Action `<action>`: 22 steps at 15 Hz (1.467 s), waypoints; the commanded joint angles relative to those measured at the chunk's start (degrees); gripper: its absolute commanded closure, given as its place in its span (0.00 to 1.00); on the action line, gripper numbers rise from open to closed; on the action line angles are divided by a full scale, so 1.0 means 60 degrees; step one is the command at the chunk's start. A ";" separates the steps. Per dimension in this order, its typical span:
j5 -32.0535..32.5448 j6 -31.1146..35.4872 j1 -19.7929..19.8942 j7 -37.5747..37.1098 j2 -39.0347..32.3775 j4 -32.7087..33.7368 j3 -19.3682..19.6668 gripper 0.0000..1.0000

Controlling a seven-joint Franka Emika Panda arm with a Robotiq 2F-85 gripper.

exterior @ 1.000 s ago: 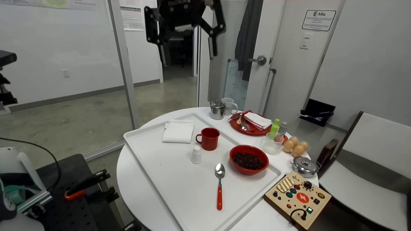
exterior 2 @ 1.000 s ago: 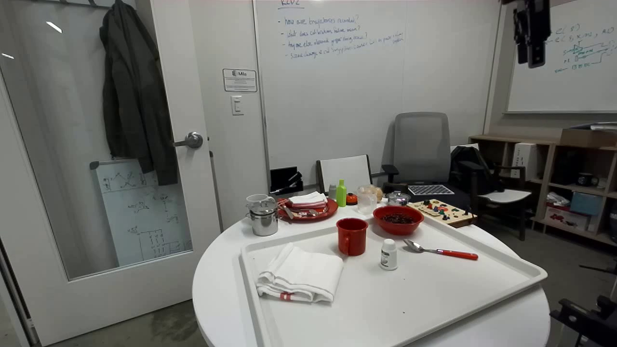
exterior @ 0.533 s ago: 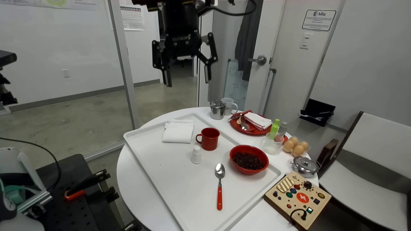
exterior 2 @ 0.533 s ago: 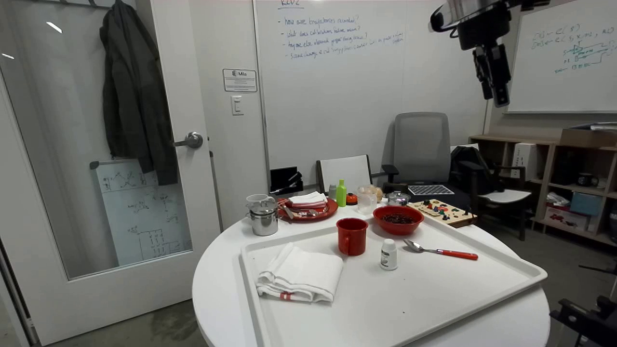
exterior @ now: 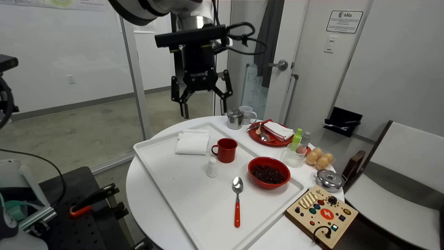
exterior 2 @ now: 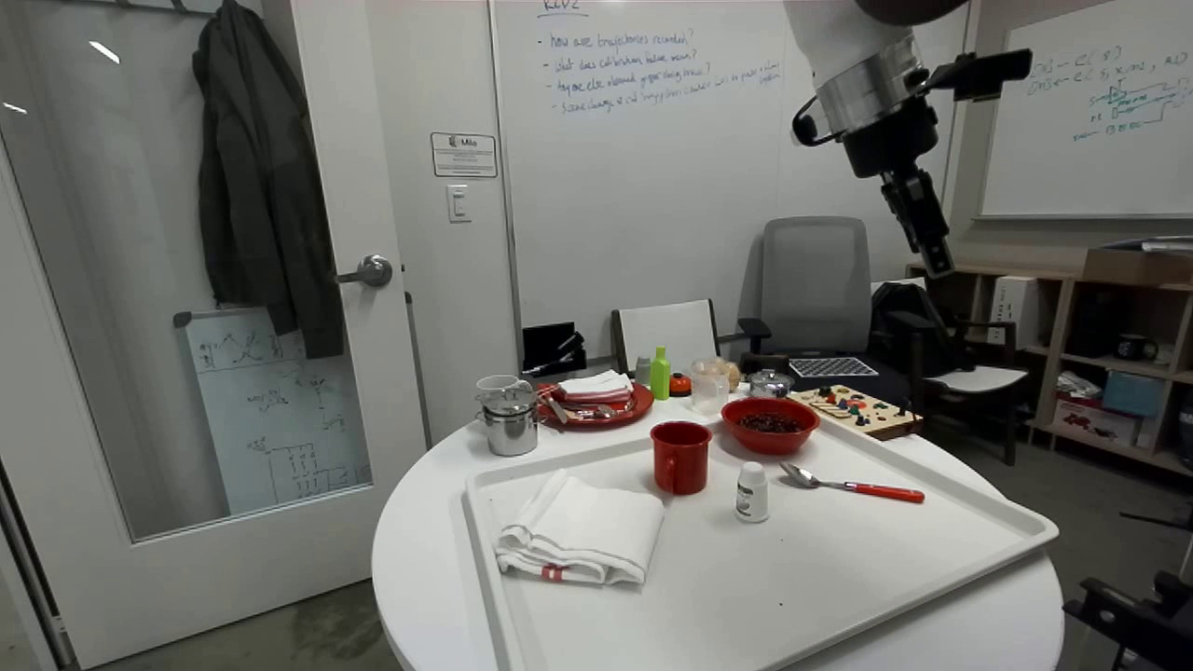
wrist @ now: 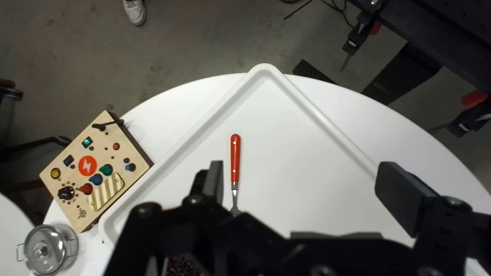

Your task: Pick the seasoning bottle on the tray and put it in the red cup

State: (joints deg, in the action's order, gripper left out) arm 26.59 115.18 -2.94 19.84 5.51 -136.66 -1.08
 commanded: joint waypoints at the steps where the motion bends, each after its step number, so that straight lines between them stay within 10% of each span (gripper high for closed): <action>1: 0.0645 0.0708 0.0190 -0.1589 -0.0753 0.0413 -0.0020 0.00; 13: -0.0480 0.0977 0.0377 -0.1933 -0.0841 0.0693 0.0119 0.00; 22: -0.1055 0.5333 0.0023 -0.1901 -0.3530 0.1167 -0.0264 0.00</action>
State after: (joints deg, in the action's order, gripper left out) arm 21.06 142.03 -2.23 7.93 -8.58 -133.62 -2.33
